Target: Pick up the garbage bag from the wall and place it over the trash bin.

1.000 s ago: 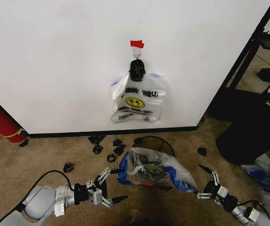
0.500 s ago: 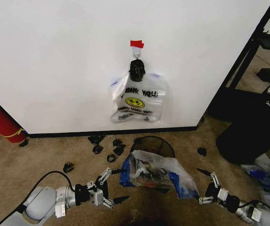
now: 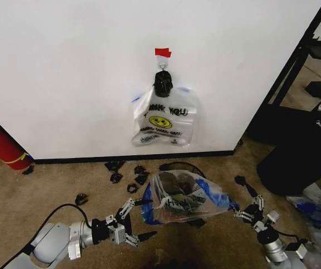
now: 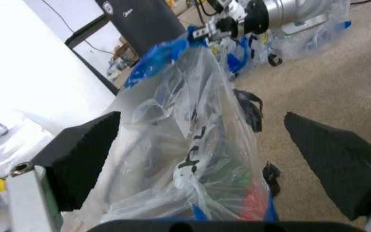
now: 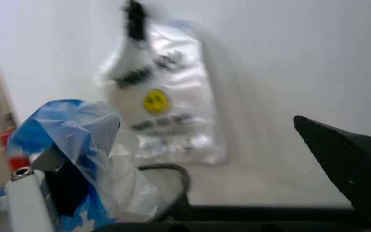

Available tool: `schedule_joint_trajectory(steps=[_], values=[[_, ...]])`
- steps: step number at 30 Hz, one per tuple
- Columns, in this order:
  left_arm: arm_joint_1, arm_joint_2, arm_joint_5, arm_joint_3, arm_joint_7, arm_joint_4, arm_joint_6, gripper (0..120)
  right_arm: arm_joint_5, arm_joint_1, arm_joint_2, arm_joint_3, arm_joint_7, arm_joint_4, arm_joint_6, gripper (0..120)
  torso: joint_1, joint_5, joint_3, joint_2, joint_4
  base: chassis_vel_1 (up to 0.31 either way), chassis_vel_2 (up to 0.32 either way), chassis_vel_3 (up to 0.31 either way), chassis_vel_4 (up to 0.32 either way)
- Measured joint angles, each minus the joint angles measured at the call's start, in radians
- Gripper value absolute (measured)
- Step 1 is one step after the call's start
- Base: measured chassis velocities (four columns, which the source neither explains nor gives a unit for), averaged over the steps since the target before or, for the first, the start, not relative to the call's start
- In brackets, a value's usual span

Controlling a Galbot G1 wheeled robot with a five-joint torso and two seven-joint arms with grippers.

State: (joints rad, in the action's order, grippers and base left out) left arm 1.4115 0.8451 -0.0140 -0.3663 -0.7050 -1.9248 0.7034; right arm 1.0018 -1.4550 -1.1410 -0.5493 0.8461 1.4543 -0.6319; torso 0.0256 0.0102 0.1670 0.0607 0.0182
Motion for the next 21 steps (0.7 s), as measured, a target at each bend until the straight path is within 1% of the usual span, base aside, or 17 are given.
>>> schedule_joint_trajectory(steps=[1,2,4,6,7,8,9,10,12,13,15,17,18,21], values=[[0.000,0.000,0.000,0.000,0.000,0.000,0.000,100,0.000,0.000,0.000,0.000,0.000,0.000,0.000,100,0.000,0.0000,0.000,0.000,0.0000,0.000,0.000,0.000,0.000],[0.000,0.000,0.000,0.000,0.000,0.000,0.000,100,-0.014,-0.003,0.000,0.004,-0.035,0.003,0.011,100,0.000,0.0000,0.000,0.000,0.0000,0.000,0.000,0.000,0.000],[0.001,0.000,0.000,0.000,0.001,0.001,0.004,100,-0.105,-0.012,-0.001,0.006,-0.111,0.005,0.042,100,0.000,0.0000,0.000,0.000,0.0000,0.000,0.000,0.000,0.000],[0.001,-0.002,0.002,-0.003,0.001,0.004,0.008,100,-0.193,-0.018,-0.003,-0.006,-0.116,0.002,0.056,100,0.000,-0.0001,0.000,0.000,0.0000,0.000,0.000,0.000,0.000],[0.001,-0.002,0.003,-0.004,0.001,0.005,0.009,100,-0.226,-0.019,-0.004,-0.014,-0.098,0.000,0.061,100,0.000,-0.0001,0.000,0.000,0.0000,0.000,0.000,0.000,0.000],[0.001,-0.004,0.006,-0.007,0.002,0.006,0.011,100,-0.278,-0.018,-0.006,-0.038,-0.010,-0.007,0.069,100,0.000,-0.0001,0.000,0.000,0.0000,0.000,0.000,0.000,0.000],[0.001,-0.004,0.006,-0.007,0.002,0.006,0.011,100,-0.278,-0.018,-0.006,-0.038,-0.010,-0.007,0.069,100,0.000,-0.0001,0.000,0.000,0.0000,0.000,0.000,0.000,0.000],[0.001,-0.006,0.010,-0.009,0.002,0.007,0.011,100,-0.308,-0.013,-0.007,-0.059,0.077,-0.015,0.071,100,0.000,-0.0001,0.000,0.000,0.0001,0.000,0.000,0.000,0.000],[0.000,-0.009,0.015,-0.010,0.002,0.009,0.012,100,-0.346,0.001,-0.006,-0.092,0.206,-0.020,0.074,100,0.000,-0.0002,0.000,0.000,0.0000,0.000,0.000,0.000,0.000],[-0.002,-0.010,0.015,-0.009,0.002,0.011,0.012,100,-0.356,0.007,-0.004,-0.105,0.246,-0.019,0.075,100,0.000,-0.0001,0.000,0.000,-0.0001,0.000,0.000,0.000,0.000],[-0.005,-0.009,0.015,-0.005,0.002,0.014,0.012,100,-0.357,0.025,-0.002,-0.124,0.305,-0.023,0.074,100,0.000,-0.0001,0.000,0.000,0.0001,0.000,0.000,0.000,0.000],[-0.007,-0.008,0.015,-0.003,0.002,0.015,0.012,100,-0.352,0.032,-0.002,-0.128,0.326,-0.026,0.072,100,0.000,-0.0001,0.000,0.000,0.0000,0.000,0.000,0.000,0.000],[-0.009,-0.007,0.013,0.003,0.002,0.017,0.012,100,-0.334,0.042,0.001,-0.132,0.363,-0.033,0.071,100,0.000,-0.0001,0.000,0.000,-0.0003,0.000,0.000,0.000,0.000],[-0.011,-0.005,0.009,0.009,0.002,0.020,0.012,100,-0.287,0.054,0.003,-0.132,0.447,-0.051,0.075,100,0.000,-0.0001,0.000,0.000,0.0000,0.000,0.000,0.000,0.000]])
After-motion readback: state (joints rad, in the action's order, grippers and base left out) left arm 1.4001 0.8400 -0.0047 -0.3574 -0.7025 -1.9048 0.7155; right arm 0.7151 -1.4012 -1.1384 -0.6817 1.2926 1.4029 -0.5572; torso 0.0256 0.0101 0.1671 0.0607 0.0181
